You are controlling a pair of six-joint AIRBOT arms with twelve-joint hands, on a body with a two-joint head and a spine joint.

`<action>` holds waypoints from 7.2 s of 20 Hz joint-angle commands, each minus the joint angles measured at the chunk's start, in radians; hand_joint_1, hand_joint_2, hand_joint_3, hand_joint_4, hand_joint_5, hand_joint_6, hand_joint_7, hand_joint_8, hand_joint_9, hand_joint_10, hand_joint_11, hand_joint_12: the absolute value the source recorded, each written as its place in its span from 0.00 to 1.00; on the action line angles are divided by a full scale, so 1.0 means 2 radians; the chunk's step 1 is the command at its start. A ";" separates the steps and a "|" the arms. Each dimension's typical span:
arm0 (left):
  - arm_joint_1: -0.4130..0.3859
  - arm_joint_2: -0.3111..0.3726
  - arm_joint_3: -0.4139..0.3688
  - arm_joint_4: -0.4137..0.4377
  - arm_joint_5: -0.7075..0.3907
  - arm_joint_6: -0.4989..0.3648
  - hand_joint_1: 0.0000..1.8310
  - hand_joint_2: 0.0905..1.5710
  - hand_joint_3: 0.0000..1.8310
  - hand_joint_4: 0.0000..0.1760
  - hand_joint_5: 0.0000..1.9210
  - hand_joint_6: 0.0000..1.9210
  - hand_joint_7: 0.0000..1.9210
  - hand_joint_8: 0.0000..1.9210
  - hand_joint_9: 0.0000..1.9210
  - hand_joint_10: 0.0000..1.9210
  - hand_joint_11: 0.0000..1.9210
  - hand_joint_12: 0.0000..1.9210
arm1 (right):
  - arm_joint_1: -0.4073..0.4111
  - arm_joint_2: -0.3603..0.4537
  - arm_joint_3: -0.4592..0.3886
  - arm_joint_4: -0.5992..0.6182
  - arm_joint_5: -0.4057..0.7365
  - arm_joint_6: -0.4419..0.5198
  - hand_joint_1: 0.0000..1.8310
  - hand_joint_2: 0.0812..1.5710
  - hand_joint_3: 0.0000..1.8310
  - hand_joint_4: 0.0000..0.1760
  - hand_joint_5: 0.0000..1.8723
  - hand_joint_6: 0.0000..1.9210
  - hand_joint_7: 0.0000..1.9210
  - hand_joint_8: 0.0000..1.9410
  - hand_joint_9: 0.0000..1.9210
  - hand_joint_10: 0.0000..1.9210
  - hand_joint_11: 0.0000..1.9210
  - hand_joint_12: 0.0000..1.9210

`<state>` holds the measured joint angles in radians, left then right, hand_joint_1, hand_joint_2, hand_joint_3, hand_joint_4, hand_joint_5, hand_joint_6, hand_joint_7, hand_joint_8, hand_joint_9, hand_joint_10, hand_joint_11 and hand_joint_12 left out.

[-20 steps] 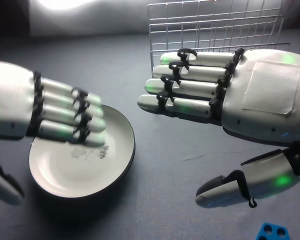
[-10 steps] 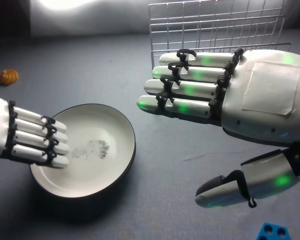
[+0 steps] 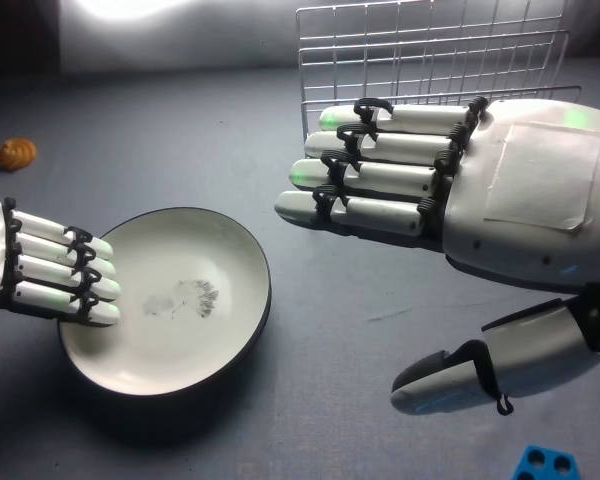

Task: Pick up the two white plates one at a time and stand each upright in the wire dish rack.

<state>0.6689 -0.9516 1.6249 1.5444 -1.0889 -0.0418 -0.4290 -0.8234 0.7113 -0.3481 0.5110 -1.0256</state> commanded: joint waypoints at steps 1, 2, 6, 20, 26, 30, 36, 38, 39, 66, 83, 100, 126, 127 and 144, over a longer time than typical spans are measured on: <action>0.000 -0.001 0.004 -0.031 -0.021 0.001 0.00 0.68 0.00 0.00 0.01 0.00 0.00 0.00 0.00 0.00 0.00 0.00 | 0.002 0.001 -0.002 0.007 0.058 0.000 0.00 0.62 0.00 0.00 0.00 0.00 0.00 0.00 0.00 0.00 0.00 0.00; 0.001 -0.002 0.006 -0.031 -0.022 0.001 0.00 0.68 0.00 0.00 0.01 0.00 0.00 0.00 0.00 0.00 0.00 0.00 | 0.002 0.001 -0.002 0.007 0.058 0.000 0.00 0.62 0.00 0.00 0.00 0.00 0.00 0.00 0.00 0.00 0.00 0.00; 0.009 -0.005 0.010 -0.031 -0.025 -0.005 0.00 0.68 0.01 0.00 0.02 0.00 0.00 0.00 0.00 0.00 0.00 0.00 | 0.002 0.001 -0.002 0.001 0.059 0.000 0.00 0.63 0.00 0.00 0.01 0.00 0.00 0.00 0.00 0.00 0.00 0.00; 0.027 -0.012 -0.001 -0.024 -0.020 -0.007 0.00 0.68 0.00 0.00 0.01 0.00 0.00 0.00 0.00 0.00 0.00 0.00 | 0.002 0.001 -0.003 -0.001 0.059 -0.002 0.00 0.63 0.00 0.00 0.00 0.00 0.00 0.00 0.00 0.00 0.00 0.00; 0.025 -0.014 -0.022 -0.020 -0.016 -0.004 0.00 0.68 0.00 0.00 0.01 0.00 0.00 0.00 0.00 0.00 0.00 0.00 | 0.000 0.000 -0.003 -0.002 0.059 -0.010 0.00 0.63 0.00 0.00 0.00 0.00 0.00 0.00 0.00 0.00 0.00 0.00; 0.020 -0.018 -0.053 -0.026 -0.012 -0.004 0.00 0.67 0.00 0.00 0.01 0.00 0.00 0.00 0.00 0.00 0.00 0.00 | -0.002 -0.005 -0.003 -0.002 0.059 -0.022 0.00 0.63 0.00 0.00 0.00 0.00 0.00 0.00 0.00 0.00 0.00 0.00; 0.005 -0.033 -0.074 -0.036 0.003 -0.004 0.00 0.67 0.00 0.00 0.00 0.00 0.00 0.00 0.00 0.00 0.00 0.00 | -0.016 -0.007 -0.002 -0.002 0.087 -0.048 0.20 0.64 0.00 0.00 0.00 0.00 0.00 0.00 0.00 0.00 0.00 0.00; 0.003 -0.038 -0.074 -0.040 0.008 -0.005 0.00 0.68 0.00 0.00 0.00 0.00 0.00 0.00 0.00 0.00 0.00 0.00 | -0.019 -0.010 -0.002 -0.002 0.089 -0.057 0.44 0.63 0.00 0.00 0.00 0.00 0.00 0.00 0.00 0.00 0.01 0.00; 0.003 -0.040 -0.074 -0.041 0.009 -0.006 0.00 0.68 0.00 0.00 0.01 0.00 0.00 0.00 0.00 0.00 0.00 0.00 | -0.019 -0.015 0.000 -0.002 0.089 -0.062 0.50 0.63 0.00 0.00 0.00 0.00 0.00 0.00 0.00 0.00 0.01 0.01; 0.009 -0.047 -0.066 -0.050 0.007 -0.010 0.00 0.68 0.00 0.00 0.01 0.00 0.00 0.00 0.00 0.00 0.00 0.00 | -0.043 -0.253 0.203 0.007 0.109 -0.138 0.54 0.69 0.00 0.00 0.05 0.00 0.02 0.00 0.03 0.00 0.00 0.11; 0.007 -0.047 -0.065 -0.050 0.005 -0.011 0.00 0.70 0.00 0.00 0.01 0.00 0.00 0.00 0.00 0.00 0.00 0.00 | -0.041 -0.283 0.242 0.007 0.118 -0.141 0.67 0.68 0.00 0.05 0.55 0.52 0.57 0.37 0.61 0.02 0.39 0.45; -0.060 0.040 -0.078 -0.056 -0.021 -0.041 0.00 0.70 0.00 0.00 0.00 0.00 0.00 0.00 0.00 0.00 0.00 0.00 | -0.026 -0.277 0.222 0.018 0.127 -0.141 0.67 0.67 0.00 0.15 0.56 0.48 0.55 0.42 0.63 0.00 0.39 0.49; -0.056 0.068 -0.063 -0.017 0.021 -0.037 0.00 0.70 0.00 0.00 0.02 0.01 0.02 0.01 0.01 0.00 0.00 0.00 | 0.130 -0.106 0.053 0.094 0.031 0.034 0.68 0.65 0.00 0.13 0.60 0.43 0.60 0.33 0.63 0.00 0.37 0.49; -0.059 0.066 -0.068 -0.016 0.030 -0.037 0.00 0.70 0.00 0.00 0.01 0.00 0.02 0.00 0.01 0.00 0.00 0.00 | 0.145 -0.098 0.053 0.094 0.015 0.065 0.68 0.65 0.00 0.13 0.59 0.43 0.59 0.34 0.63 0.00 0.37 0.48; -0.041 0.043 -0.087 -0.002 0.057 -0.055 0.00 0.70 0.00 0.00 0.02 0.00 0.02 0.00 0.01 0.00 0.00 0.00 | 0.222 -0.038 0.145 0.094 -0.102 0.412 0.68 0.67 0.00 0.06 0.58 0.47 0.56 0.38 0.62 0.00 0.41 0.44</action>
<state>0.5900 -0.8669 1.4456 1.6009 -0.9569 -0.1493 -0.0067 -0.9047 1.0000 -0.1841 0.1654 -0.2260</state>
